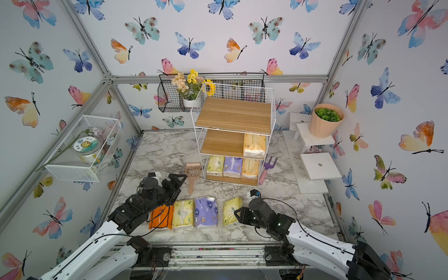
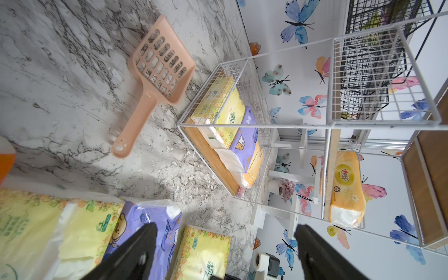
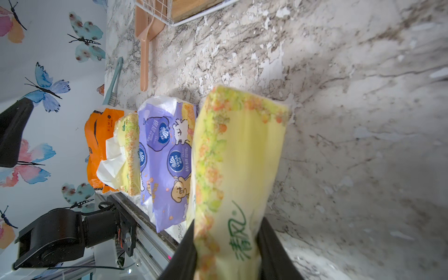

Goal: Remove the tissue boxes from the shelf
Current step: Place the box of tissues at the center of the board, then move the box of tissues to the center of the board.

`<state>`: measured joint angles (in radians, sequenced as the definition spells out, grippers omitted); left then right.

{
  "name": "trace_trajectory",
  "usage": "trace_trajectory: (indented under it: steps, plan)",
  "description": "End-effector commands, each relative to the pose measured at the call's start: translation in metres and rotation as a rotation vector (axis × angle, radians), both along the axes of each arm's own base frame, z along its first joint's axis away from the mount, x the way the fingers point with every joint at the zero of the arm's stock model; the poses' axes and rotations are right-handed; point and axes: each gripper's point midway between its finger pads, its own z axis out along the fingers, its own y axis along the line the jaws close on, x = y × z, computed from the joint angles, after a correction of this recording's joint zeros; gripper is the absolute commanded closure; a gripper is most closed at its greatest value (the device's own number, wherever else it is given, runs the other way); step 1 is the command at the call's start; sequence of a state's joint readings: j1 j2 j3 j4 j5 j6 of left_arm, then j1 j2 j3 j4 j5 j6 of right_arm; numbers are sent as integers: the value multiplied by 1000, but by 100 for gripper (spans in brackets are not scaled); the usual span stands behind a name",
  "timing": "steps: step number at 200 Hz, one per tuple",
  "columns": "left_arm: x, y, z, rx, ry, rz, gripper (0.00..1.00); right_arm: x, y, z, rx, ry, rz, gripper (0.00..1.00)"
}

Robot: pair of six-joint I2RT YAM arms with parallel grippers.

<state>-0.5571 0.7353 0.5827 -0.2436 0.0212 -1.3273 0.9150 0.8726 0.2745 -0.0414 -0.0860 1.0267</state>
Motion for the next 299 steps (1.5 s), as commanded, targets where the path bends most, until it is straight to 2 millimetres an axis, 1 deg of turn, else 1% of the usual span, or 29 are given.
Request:
trace_trajectory:
  steps: [1,8,16,31,36,42,62,81,95,110,122,155,185,198,225,246,260,280,299]
  plan:
    - [3,3,-3,22,-5,9,7,-2,4,-11,16,3,22,88]
    - [3,3,-4,21,-3,8,7,-2,3,-15,8,10,21,85]
    - [3,3,-3,19,-4,7,7,-3,1,-19,-7,21,16,77]
    - [4,2,-2,17,-7,5,7,-3,-5,-26,-53,39,-3,47]
    - [4,2,-3,19,-5,5,7,-2,-8,-27,-73,45,-17,40]
    - [4,2,-2,19,-5,4,7,-1,-13,-28,-99,54,-37,35]
    - [4,2,-2,18,-8,3,7,3,-32,-28,-197,68,-116,27]
    - [4,1,-2,19,-7,1,7,7,-47,-19,-272,68,-169,23]
    - [4,1,-3,18,-4,1,7,7,-47,-14,-280,67,-165,21]
    - [5,1,-2,10,-5,3,7,7,-40,-9,-256,65,-140,20]
    - [5,0,-1,7,-7,2,7,7,-34,-8,-234,67,-130,20]
    - [5,-3,0,-1,-9,-10,7,6,-24,-18,-196,91,-111,31]
    - [4,-5,-5,-33,4,-9,7,7,-11,-19,-171,90,-61,34]
    - [3,-7,-8,-52,16,-13,7,8,-4,-18,-183,87,-20,36]
    - [2,-8,-11,-63,22,-18,7,7,10,-24,-236,114,70,47]
    - [2,-8,-10,-64,17,-19,7,8,26,-27,-227,131,132,55]
    - [2,-7,-10,-69,15,-18,7,9,37,-27,-195,139,154,58]
    - [1,-6,-9,-73,10,-17,7,12,54,-23,-132,137,177,59]
    - [1,-5,-9,-72,6,-14,7,16,65,-18,-109,127,206,59]
